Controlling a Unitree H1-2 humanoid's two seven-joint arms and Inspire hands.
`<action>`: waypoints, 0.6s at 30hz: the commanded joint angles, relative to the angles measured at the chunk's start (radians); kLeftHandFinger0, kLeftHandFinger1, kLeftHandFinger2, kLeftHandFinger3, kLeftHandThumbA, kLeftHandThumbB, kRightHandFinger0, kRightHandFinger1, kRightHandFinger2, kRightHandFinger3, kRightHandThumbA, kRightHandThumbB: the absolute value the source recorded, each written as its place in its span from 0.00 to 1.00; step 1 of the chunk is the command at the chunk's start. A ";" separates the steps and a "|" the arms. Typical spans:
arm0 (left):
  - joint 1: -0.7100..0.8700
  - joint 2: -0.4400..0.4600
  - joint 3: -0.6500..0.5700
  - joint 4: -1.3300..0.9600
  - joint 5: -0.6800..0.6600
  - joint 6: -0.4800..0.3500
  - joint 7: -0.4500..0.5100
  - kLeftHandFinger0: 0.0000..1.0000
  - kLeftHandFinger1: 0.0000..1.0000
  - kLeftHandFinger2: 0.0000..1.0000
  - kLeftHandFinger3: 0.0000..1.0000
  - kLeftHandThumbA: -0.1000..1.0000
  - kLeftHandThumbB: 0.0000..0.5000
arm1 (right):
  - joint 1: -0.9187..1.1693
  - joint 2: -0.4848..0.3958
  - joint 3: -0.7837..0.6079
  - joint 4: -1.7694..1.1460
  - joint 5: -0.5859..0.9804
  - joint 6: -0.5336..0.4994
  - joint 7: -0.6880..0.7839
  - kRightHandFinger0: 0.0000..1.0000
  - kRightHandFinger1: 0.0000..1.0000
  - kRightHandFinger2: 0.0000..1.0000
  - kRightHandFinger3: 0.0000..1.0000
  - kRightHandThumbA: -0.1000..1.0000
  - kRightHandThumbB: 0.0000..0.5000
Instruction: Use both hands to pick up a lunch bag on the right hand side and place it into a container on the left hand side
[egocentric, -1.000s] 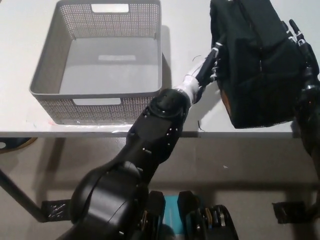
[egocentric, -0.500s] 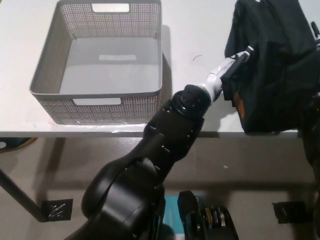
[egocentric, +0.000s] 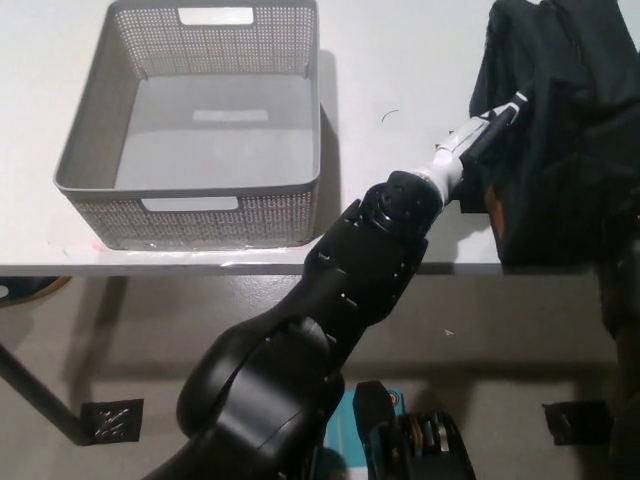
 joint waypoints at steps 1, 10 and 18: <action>-0.129 -0.070 0.016 -0.035 0.000 -0.016 0.006 1.00 1.00 1.00 1.00 1.00 0.68 | -0.140 0.022 0.084 -0.062 -0.097 0.022 -0.081 1.00 1.00 1.00 1.00 1.00 0.17; -0.234 -0.011 0.095 -0.041 -0.033 -0.074 0.057 1.00 1.00 1.00 1.00 1.00 0.62 | -0.288 0.002 0.163 -0.072 -0.112 0.138 -0.102 1.00 1.00 1.00 1.00 1.00 0.05; -0.306 0.016 0.158 -0.042 -0.064 -0.077 0.065 1.00 1.00 1.00 1.00 1.00 0.73 | -0.362 -0.003 0.187 -0.119 -0.102 0.191 -0.112 1.00 1.00 1.00 1.00 1.00 0.01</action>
